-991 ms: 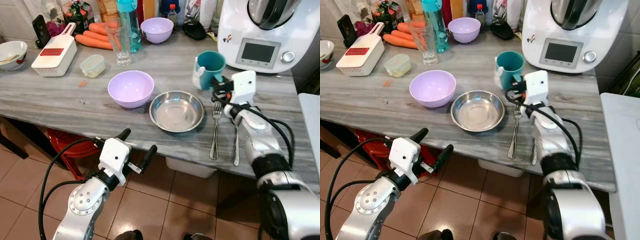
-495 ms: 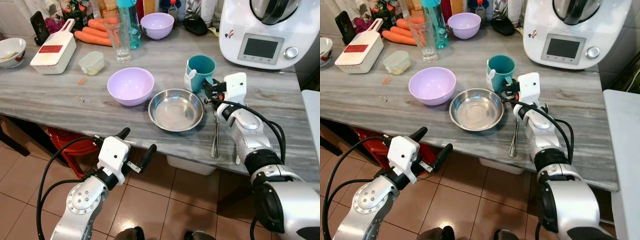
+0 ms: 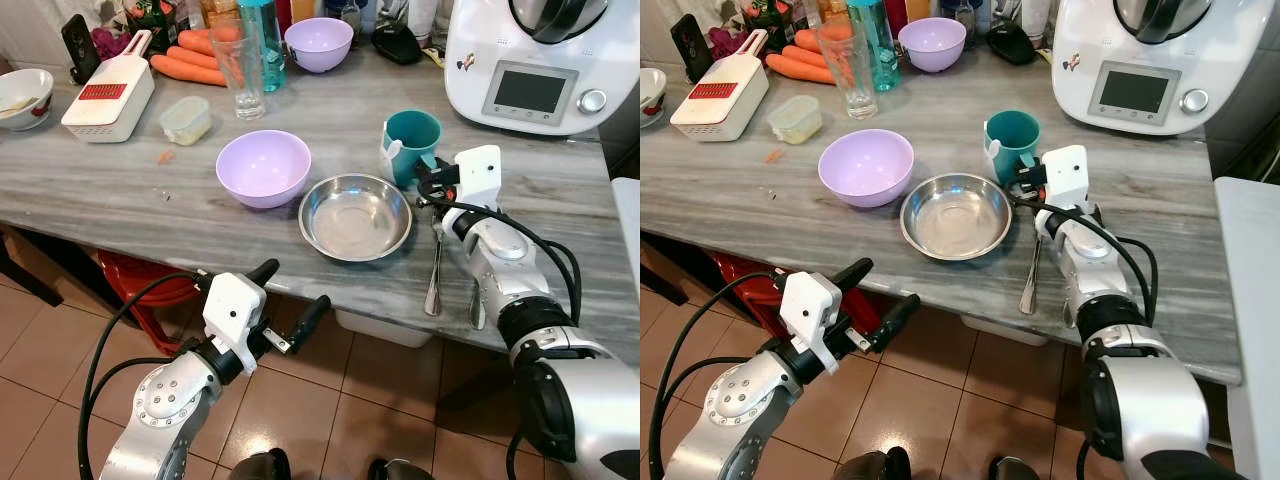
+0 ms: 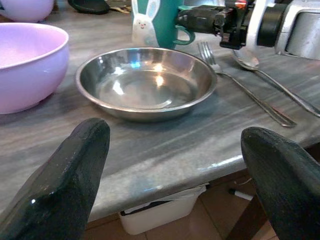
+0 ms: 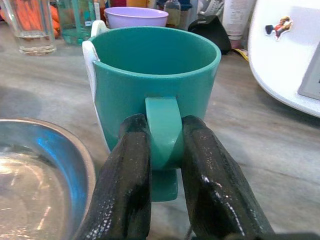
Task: Setting the table
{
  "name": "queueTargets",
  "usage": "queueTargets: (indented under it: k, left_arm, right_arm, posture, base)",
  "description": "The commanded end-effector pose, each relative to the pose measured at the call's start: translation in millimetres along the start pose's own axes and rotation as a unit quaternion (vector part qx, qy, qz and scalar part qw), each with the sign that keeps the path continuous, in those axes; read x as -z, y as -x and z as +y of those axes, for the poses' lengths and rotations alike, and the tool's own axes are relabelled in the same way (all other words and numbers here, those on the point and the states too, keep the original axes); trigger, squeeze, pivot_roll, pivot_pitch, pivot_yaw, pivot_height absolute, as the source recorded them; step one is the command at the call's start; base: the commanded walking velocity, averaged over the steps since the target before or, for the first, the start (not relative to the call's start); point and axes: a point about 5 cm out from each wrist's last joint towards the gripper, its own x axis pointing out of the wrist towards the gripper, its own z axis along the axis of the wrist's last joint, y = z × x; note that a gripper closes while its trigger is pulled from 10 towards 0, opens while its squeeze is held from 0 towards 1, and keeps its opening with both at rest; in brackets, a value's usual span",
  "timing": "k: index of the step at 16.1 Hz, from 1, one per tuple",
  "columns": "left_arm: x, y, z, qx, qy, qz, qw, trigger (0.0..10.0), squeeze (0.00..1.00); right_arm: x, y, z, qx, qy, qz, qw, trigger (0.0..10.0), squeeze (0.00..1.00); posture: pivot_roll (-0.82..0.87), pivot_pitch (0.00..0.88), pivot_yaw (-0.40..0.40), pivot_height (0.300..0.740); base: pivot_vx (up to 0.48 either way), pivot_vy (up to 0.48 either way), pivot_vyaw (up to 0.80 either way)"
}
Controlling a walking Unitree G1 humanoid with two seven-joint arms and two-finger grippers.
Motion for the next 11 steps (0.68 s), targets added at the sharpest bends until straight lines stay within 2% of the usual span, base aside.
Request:
queueTargets:
  k: [1,2,3,8,11]
  left_arm:
    - [-1.5,1.5,-0.8,0.002,0.0,0.001,1.0,10.0,0.0]
    - [-1.4,1.2,-1.0,0.003,0.001,0.001,1.0,10.0,0.0]
    - [-1.6,0.8,-1.0,0.001,0.001,0.0,1.0,10.0,0.0]
    - [0.0,-2.7,-0.1,-0.004,0.002,0.0,1.0,10.0,0.0]
    - [-2.2,-10.9,1.2,-0.002,0.001,-0.012,1.0,10.0,0.0]
  right_arm:
    - [-7.1,-3.3,-1.1,0.002,0.005,-0.011,1.0,10.0,0.55]
    - [-7.2,-3.2,-1.3,0.002,0.004,-0.012,1.0,10.0,0.9]
    - [-7.4,-3.3,-1.4,0.001,0.003,-0.013,1.0,10.0,1.0]
    - [-10.8,-4.1,-3.6,0.0,0.01,-0.017,1.0,10.0,1.0]
    - [-27.1,-6.1,-12.2,0.005,0.021,-0.05,0.999,10.0,1.0]
  posture:
    - [0.05,0.201,0.05,0.74]
    - [0.05,0.201,0.048,0.74]
    - [0.05,0.2,0.045,0.74]
    - [0.04,0.184,0.038,0.74]
    - [0.03,0.16,0.033,0.74]
  base:
    - [0.0,0.0,0.0]
    - [0.0,0.0,0.0]
    - [0.0,0.0,0.0]
    - [0.0,0.0,0.0]
    - [0.0,0.0,0.0]
